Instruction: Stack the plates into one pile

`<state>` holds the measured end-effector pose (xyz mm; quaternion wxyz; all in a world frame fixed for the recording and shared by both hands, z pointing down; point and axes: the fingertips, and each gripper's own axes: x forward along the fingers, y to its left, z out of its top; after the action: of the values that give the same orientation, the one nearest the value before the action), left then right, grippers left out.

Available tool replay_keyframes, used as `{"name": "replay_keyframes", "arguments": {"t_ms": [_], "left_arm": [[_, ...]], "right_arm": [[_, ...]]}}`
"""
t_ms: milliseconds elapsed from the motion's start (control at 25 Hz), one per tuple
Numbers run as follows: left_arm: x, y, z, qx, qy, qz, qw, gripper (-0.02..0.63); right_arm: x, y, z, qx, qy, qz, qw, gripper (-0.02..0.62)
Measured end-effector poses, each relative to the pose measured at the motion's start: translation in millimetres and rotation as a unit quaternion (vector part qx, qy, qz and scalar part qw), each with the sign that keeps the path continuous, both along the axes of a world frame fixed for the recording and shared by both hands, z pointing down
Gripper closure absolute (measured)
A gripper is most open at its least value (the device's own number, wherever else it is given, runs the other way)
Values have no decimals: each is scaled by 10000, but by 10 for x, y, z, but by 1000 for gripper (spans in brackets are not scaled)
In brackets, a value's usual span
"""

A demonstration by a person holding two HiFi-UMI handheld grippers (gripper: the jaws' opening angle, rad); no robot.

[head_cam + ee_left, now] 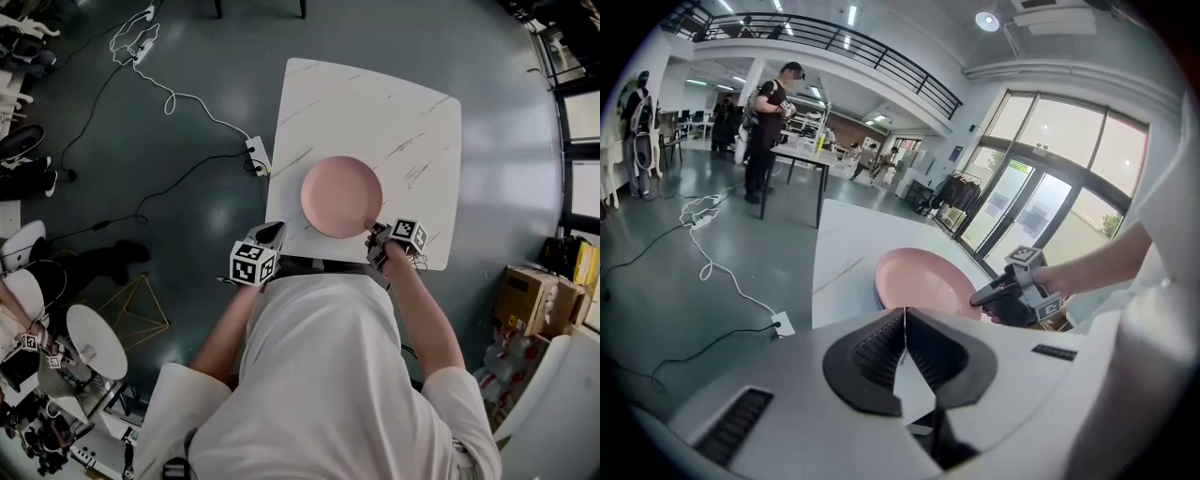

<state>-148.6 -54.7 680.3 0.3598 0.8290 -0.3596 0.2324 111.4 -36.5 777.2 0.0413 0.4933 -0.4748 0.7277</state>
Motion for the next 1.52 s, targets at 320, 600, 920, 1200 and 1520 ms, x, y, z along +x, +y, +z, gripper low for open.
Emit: {"name": "replay_keyframes", "arguments": {"t_ms": [320,600,920,1200,1520], "left_arm": [[-218,43,37,-36,50,-115,9999,592],[-335,25,82,-107,67,-113,9999,592],[-257,-13,65,-51,143,50,9999,592],[-203,19,81,-41,100,115,9999,592],[-118,97,6,35,60,-139,9999,591]], "right_arm": [[33,123,84,-284,233,80,9993,540],[-16,72,9,-138,379,-53,9992,528],[91,44,-131,68,515,-28,9986,503],[129,99,-253,375,761,-370,9957,503],[221,51,-283,671,503,-243,9962,503]]}}
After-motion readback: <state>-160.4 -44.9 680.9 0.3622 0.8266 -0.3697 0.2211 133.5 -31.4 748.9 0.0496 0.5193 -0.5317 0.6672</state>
